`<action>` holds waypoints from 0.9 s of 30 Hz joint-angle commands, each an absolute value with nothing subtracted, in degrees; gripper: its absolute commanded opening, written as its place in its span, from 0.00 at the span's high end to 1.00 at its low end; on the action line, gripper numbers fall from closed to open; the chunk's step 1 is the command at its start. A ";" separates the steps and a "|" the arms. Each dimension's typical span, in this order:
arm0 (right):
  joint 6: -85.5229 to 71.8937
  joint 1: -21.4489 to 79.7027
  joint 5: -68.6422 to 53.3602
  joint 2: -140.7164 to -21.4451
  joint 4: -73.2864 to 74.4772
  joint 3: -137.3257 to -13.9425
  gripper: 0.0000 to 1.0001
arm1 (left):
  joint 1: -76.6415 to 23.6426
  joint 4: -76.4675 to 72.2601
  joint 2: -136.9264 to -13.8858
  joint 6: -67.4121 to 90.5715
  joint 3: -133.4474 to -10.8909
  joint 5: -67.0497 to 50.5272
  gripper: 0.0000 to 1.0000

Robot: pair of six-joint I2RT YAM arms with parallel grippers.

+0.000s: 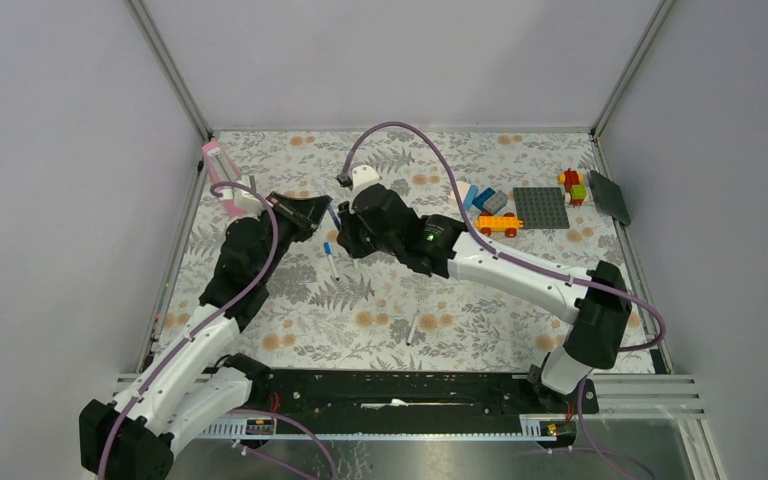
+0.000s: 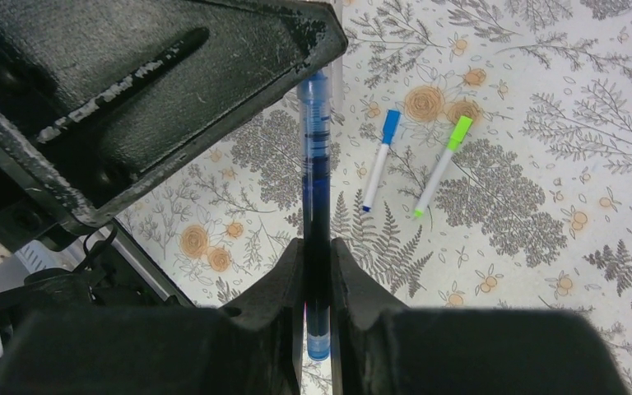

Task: Insert the pens into the pen caps

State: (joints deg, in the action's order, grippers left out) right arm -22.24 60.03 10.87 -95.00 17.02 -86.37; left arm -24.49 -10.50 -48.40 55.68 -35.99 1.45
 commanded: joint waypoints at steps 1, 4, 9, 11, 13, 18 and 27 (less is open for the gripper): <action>-19.93 58.48 10.63 -91.14 -2.84 -85.35 1.00 | -26.10 -8.19 -45.02 53.51 -34.71 -8.70 1.00; -19.51 58.33 4.68 -88.89 -8.49 -82.15 1.00 | -26.10 -11.47 -43.45 53.75 -32.79 -10.68 1.00; -20.91 57.33 -2.40 -86.29 -15.28 -78.80 1.00 | -26.10 -14.98 -41.30 53.92 -31.46 -13.13 1.00; -21.96 56.31 -5.14 -85.41 -17.18 -77.92 1.00 | -26.10 -16.25 -40.38 53.88 -30.95 -14.02 1.00; -23.23 54.61 -8.86 -84.54 -19.21 -77.10 1.00 | -26.10 -17.63 -39.59 53.94 -30.33 -15.12 1.00; -27.61 50.32 -19.41 -82.37 -26.91 -73.79 1.00 | -26.10 -22.10 -37.47 54.26 -28.19 -18.97 1.00; -32.77 47.59 -27.87 -81.78 -33.93 -72.20 1.00 | -26.10 -28.30 -36.47 55.67 -25.73 -22.50 1.00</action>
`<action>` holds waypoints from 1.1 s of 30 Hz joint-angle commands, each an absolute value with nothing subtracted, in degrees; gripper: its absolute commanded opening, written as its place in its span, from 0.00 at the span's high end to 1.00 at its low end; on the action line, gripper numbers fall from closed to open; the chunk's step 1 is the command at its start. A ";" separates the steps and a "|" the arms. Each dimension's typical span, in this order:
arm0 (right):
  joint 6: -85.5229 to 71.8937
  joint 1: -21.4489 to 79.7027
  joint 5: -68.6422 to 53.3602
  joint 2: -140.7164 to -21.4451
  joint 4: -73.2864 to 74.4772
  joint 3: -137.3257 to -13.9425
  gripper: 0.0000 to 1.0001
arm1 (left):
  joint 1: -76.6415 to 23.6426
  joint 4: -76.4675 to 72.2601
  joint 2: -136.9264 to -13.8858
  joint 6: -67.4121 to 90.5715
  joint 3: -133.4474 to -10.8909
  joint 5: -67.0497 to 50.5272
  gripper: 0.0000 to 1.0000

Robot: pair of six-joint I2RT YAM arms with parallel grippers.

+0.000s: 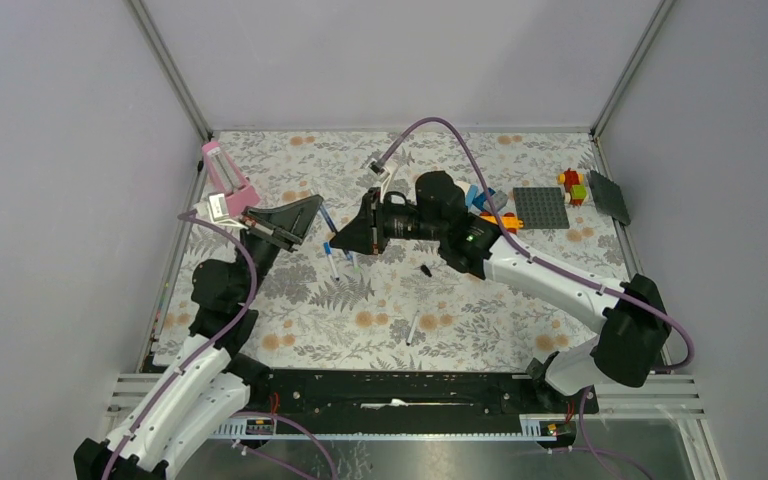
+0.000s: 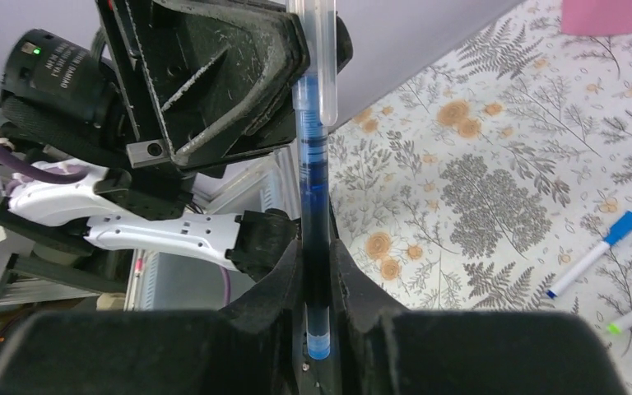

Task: Insert the pens into the pen caps

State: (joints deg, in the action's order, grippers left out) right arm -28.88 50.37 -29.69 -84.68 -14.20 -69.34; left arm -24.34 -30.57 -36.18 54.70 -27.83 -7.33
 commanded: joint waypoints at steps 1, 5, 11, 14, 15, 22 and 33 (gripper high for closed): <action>-32.58 47.59 -27.01 -81.68 -33.39 -72.20 1.00 | -26.10 -28.18 -36.72 55.78 -25.79 -22.43 1.00; -27.48 47.64 -19.22 -81.82 -24.12 -75.31 1.00 | -26.10 -24.40 -37.97 54.87 -27.26 -21.03 1.00; -20.97 48.50 -2.07 -84.12 -9.32 -81.88 1.00 | -26.31 -19.46 -42.47 56.22 -28.72 -19.53 1.00; -17.08 50.56 7.15 -87.29 -2.03 -86.58 1.00 | -27.14 -17.53 -45.31 57.93 -29.31 -17.66 1.00; -16.20 51.19 9.76 -88.49 -0.62 -88.36 1.00 | -27.54 -16.41 -46.28 58.51 -29.72 -16.46 1.00; -12.87 53.45 24.36 -99.02 11.19 -100.46 1.00 | -31.94 -8.80 -55.32 59.85 -35.23 -10.85 1.00; -12.00 54.25 26.46 -102.57 13.12 -103.54 1.00 | -33.13 -4.69 -60.30 64.79 -36.35 -7.28 1.00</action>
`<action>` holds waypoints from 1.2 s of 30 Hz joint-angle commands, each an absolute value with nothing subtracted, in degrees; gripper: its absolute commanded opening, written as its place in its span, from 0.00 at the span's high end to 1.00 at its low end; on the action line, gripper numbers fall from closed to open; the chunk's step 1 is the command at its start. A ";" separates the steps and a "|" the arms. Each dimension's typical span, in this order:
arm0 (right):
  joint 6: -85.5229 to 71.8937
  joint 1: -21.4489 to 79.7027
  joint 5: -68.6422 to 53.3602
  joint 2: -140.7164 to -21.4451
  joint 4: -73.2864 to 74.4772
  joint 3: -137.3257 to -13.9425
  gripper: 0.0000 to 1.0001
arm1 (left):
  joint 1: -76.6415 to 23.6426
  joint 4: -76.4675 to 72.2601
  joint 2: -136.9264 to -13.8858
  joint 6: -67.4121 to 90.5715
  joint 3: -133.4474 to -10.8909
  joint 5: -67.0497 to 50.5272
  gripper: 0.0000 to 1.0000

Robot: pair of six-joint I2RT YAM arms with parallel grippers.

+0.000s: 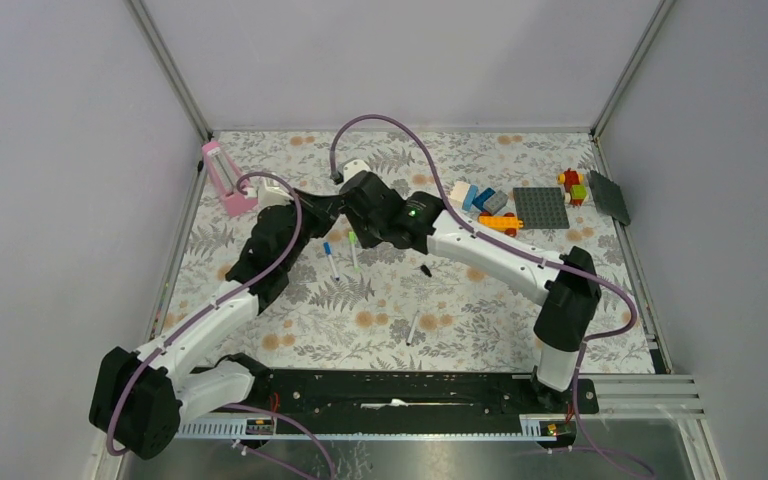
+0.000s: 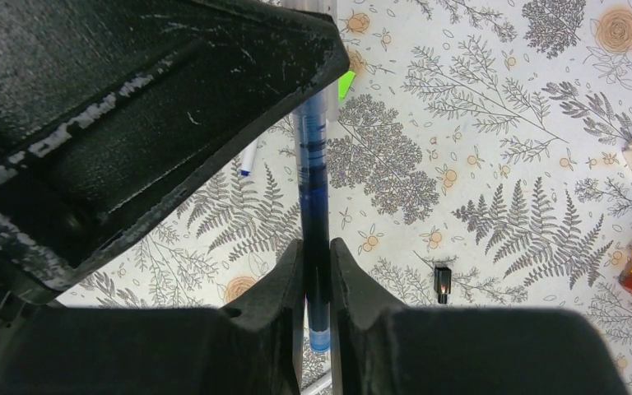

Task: Insert the pens into the pen caps

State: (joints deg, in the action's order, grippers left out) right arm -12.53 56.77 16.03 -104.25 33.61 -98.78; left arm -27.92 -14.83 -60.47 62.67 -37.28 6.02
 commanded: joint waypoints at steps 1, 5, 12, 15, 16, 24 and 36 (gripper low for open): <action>-11.72 54.04 24.48 -101.66 11.68 -102.12 1.00 | -33.15 -5.16 -59.84 64.44 -36.01 -7.27 1.00; -11.66 52.75 12.79 -97.18 4.62 -95.98 1.00 | -33.19 -8.66 -57.13 62.18 -33.65 -8.53 1.00; -18.46 46.20 -19.64 -89.23 -13.07 -84.78 1.00 | -33.13 -18.31 -50.82 60.42 -27.02 -12.72 1.00; -19.65 45.08 -28.14 -87.75 -17.48 -82.81 1.00 | -33.13 -19.00 -48.05 59.80 -24.43 -12.45 1.00; -19.98 44.88 -30.36 -87.57 -18.09 -82.80 1.00 | -33.13 -18.99 -47.19 59.66 -23.70 -12.14 1.00; -22.79 44.42 -34.92 -88.02 -21.32 -82.40 1.00 | -33.12 -18.61 -43.46 58.02 -22.78 -11.40 1.00; -21.08 44.47 -32.52 -86.53 -19.57 -79.26 1.00 | -33.07 -12.09 -37.66 51.50 -29.36 -4.44 0.93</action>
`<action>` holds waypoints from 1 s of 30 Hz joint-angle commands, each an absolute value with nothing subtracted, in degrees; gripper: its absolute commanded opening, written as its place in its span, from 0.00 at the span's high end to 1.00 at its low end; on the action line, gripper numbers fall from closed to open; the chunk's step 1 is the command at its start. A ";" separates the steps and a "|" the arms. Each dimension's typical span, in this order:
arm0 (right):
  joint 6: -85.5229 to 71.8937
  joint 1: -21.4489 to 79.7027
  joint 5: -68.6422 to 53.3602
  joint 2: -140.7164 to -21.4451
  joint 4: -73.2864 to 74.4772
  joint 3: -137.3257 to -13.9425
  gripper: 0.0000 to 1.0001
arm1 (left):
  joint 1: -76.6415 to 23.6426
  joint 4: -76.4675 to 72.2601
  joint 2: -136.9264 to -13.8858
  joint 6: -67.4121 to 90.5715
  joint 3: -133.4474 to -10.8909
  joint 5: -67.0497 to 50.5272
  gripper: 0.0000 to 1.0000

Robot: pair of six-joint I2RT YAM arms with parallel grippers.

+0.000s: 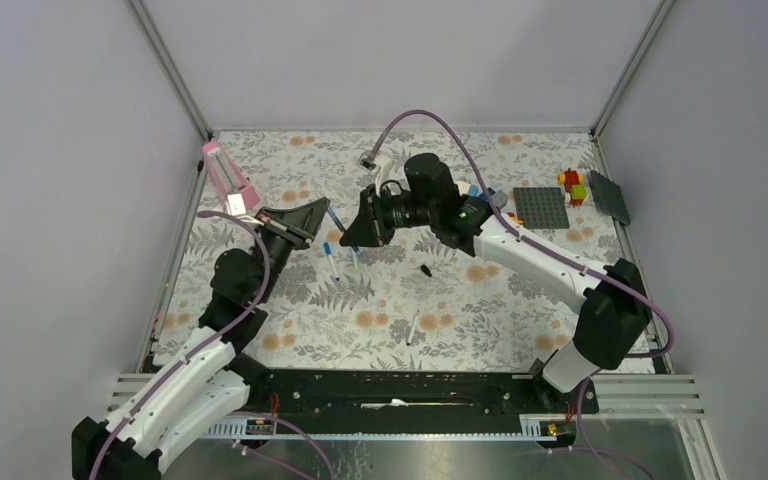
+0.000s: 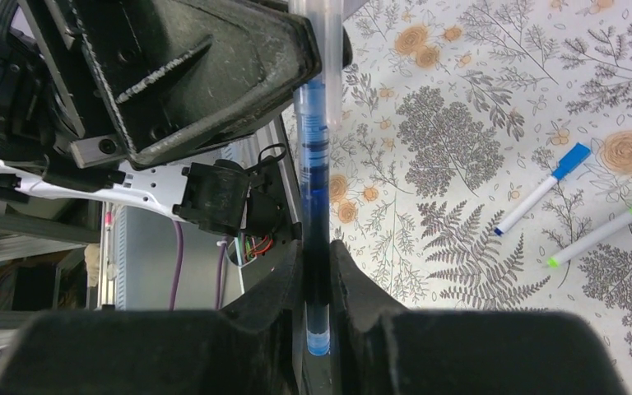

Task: Insert the pens into the pen caps

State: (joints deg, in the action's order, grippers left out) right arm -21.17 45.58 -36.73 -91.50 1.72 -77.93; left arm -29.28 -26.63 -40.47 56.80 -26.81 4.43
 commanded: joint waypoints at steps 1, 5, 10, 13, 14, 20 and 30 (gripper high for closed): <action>-21.14 44.43 -32.52 -85.99 -19.85 -78.34 1.00 | -33.13 -11.23 -36.56 50.25 -30.64 -3.14 0.90; -22.26 44.47 -33.63 -83.84 -22.00 -74.40 1.00 | -33.13 -8.98 -35.55 46.20 -36.09 -0.72 0.69; -23.58 44.79 -34.53 -80.83 -23.61 -69.89 1.00 | -33.13 -5.84 -36.00 42.30 -43.05 -0.19 0.40; -23.28 45.16 -35.08 -78.19 -23.05 -68.19 1.00 | -33.09 -4.45 -34.72 39.95 -46.11 0.86 0.28; -23.08 45.30 -35.46 -77.25 -22.71 -67.61 1.00 | -33.09 -4.09 -34.21 38.99 -46.93 1.14 0.25; -23.28 45.55 -39.05 -72.29 -23.00 -64.37 1.00 | -33.13 -2.06 -33.70 34.57 -52.47 -3.78 0.22; -12.11 51.34 -26.67 -70.82 -9.87 -67.36 1.00 | -33.13 2.00 -44.17 35.61 -62.81 -13.72 0.40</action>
State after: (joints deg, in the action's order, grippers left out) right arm -18.24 48.77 -32.93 -70.87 -15.49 -64.16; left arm -33.10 0.84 -40.16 35.88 -59.53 -6.90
